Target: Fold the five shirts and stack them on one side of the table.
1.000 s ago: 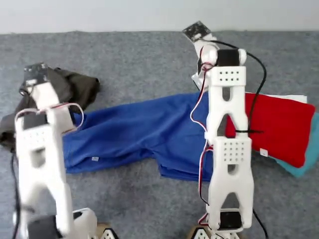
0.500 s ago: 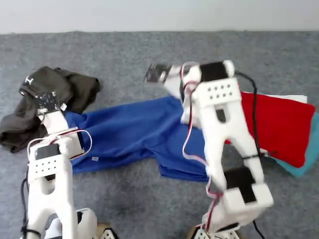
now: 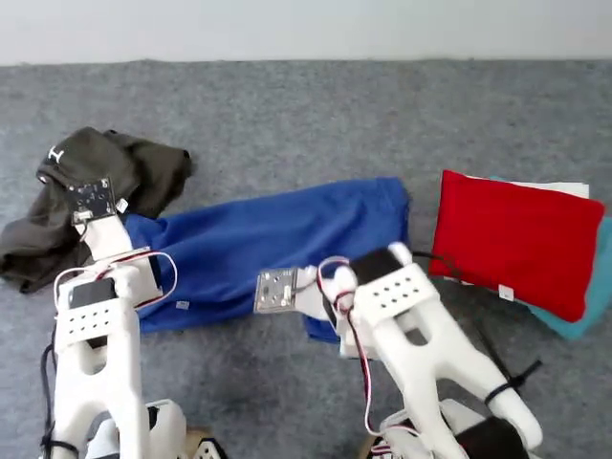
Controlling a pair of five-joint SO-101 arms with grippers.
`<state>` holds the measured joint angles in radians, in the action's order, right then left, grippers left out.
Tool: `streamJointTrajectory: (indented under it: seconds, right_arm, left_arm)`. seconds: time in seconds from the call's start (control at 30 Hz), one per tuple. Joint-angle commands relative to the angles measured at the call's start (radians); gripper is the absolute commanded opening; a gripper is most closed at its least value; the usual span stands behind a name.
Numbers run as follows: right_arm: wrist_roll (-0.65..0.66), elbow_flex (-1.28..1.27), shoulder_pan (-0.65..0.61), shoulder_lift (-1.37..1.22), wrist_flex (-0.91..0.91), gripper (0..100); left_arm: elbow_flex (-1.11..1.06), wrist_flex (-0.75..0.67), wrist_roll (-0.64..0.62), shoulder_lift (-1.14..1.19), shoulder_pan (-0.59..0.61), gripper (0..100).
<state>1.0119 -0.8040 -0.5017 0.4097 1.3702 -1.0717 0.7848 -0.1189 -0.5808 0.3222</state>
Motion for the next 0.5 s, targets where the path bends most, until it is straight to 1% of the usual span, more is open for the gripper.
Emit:
streamJointTrajectory:
  seconds: [0.0,0.07,0.23,0.3,0.37,0.47]
  right_arm:
    - [-0.014,-0.058,-0.010,0.004,-0.087,20.6]
    - [-0.012,-0.061,-0.005,-0.056,-0.120,22.2]
    - [-0.011,-0.061,-0.005,-0.268,-0.257,21.4]
    - [-0.011,-0.049,-0.002,-0.332,-0.286,17.0]
    - [-0.011,-0.026,0.001,-0.340,-0.271,11.3]
    - [-0.011,-0.018,0.041,-0.338,-0.294,5.3]
  left_arm:
    - [-0.010,-0.012,0.003,-0.029,0.008,6]
    - [-0.012,-0.012,0.002,-0.029,0.008,6]
    - [-0.015,-0.011,0.002,-0.029,0.008,6]
    - [-0.015,-0.009,0.005,-0.029,0.009,6]
    - [-0.015,-0.009,0.008,-0.029,0.009,6]
    - [-0.015,-0.009,0.008,-0.029,0.009,6]
